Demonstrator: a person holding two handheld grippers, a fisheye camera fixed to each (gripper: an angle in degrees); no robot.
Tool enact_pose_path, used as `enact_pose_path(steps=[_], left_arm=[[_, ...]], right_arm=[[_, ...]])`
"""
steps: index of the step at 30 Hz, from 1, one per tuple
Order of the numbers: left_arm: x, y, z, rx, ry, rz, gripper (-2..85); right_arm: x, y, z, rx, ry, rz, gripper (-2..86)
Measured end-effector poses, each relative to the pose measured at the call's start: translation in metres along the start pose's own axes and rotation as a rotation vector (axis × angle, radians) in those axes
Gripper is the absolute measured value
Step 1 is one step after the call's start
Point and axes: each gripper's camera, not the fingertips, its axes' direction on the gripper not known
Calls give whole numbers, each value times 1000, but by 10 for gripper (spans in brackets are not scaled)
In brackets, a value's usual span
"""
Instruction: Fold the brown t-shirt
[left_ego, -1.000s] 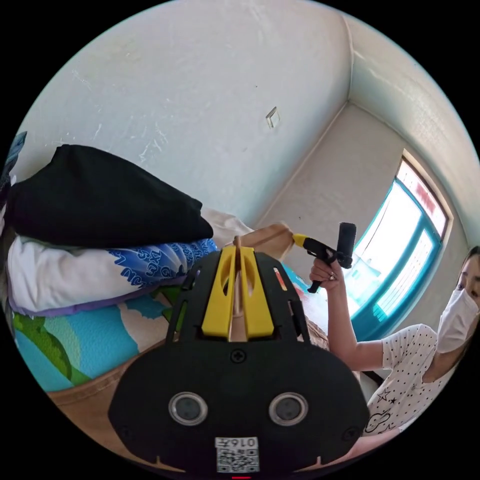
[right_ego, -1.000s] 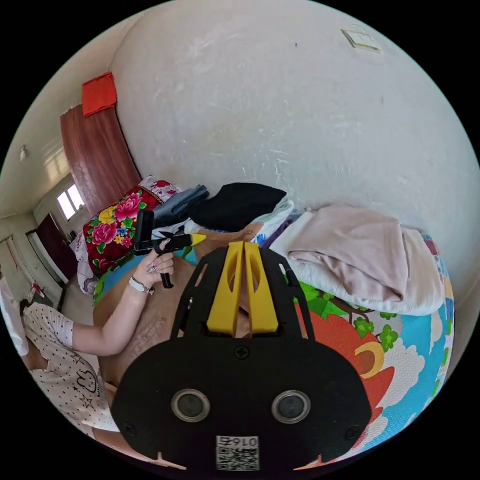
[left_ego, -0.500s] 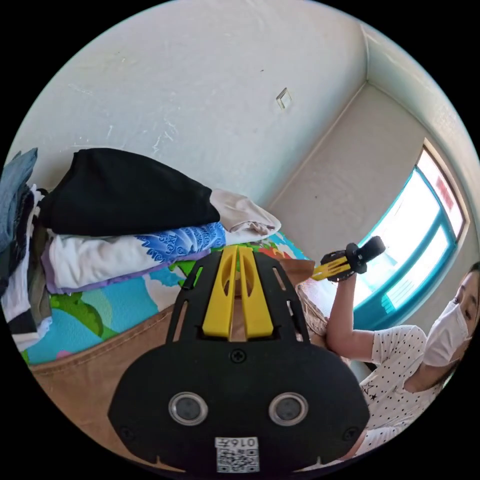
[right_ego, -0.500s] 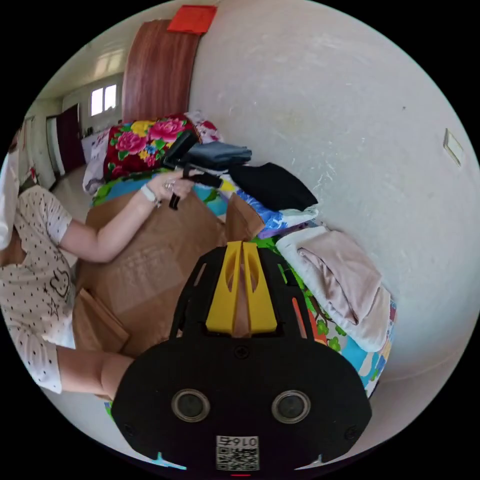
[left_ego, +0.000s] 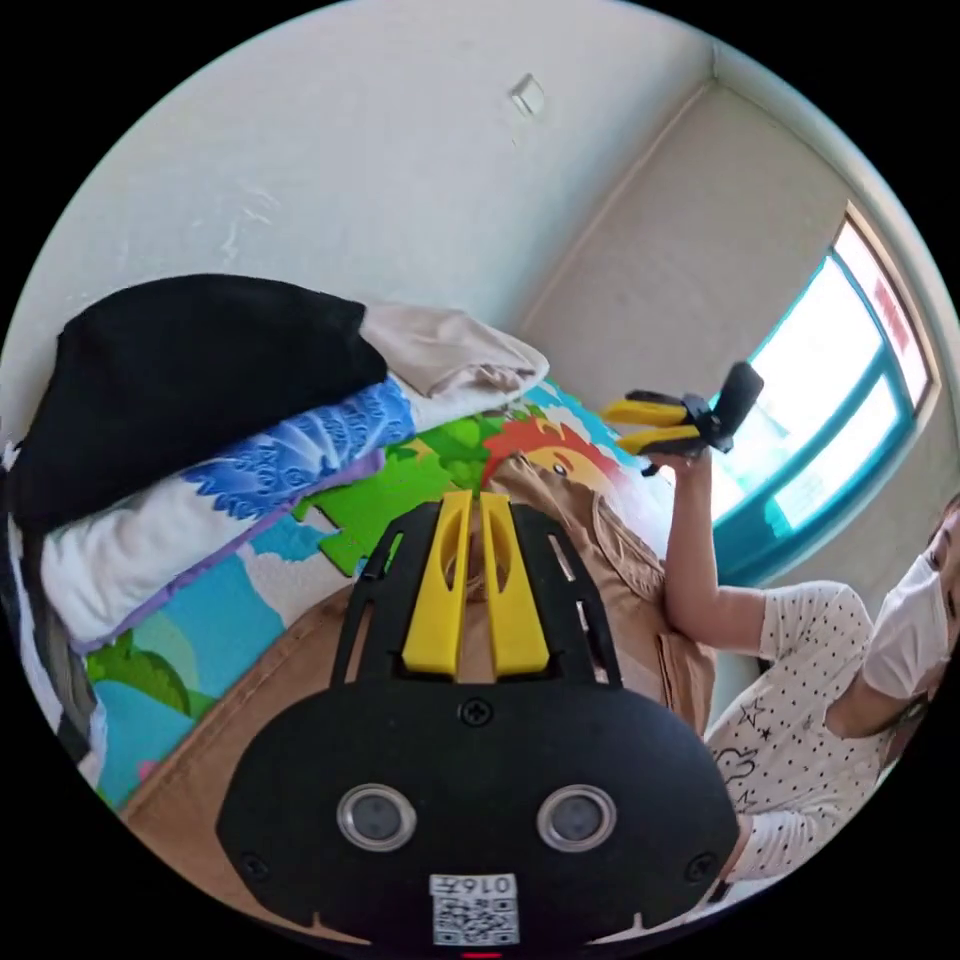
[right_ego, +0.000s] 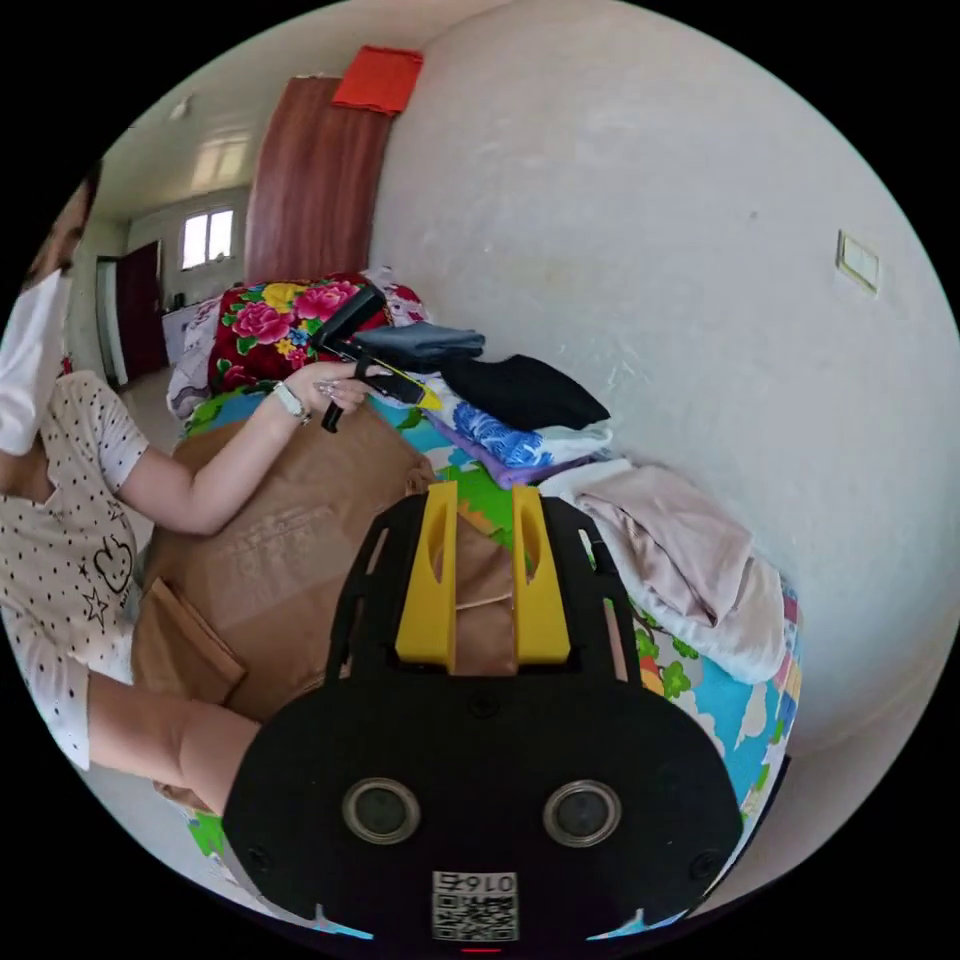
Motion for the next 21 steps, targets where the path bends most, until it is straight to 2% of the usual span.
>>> enact_pose_path(steps=[3,8,16,21], left_arm=[[22,-25,50,-161,84,132,17],[52,-48,106,-390,-56,216,25],[100,-62,98,-468,9,372,-8],[154,-67,88,-566,-96,450,-8]], right_arm=[[15,-7,24,-121,-1,64,86],[21,-10,22,-71,-29,55,78],[36,-10,24,-55,-16,84,63],[54,-12,37,-97,1,146,60]])
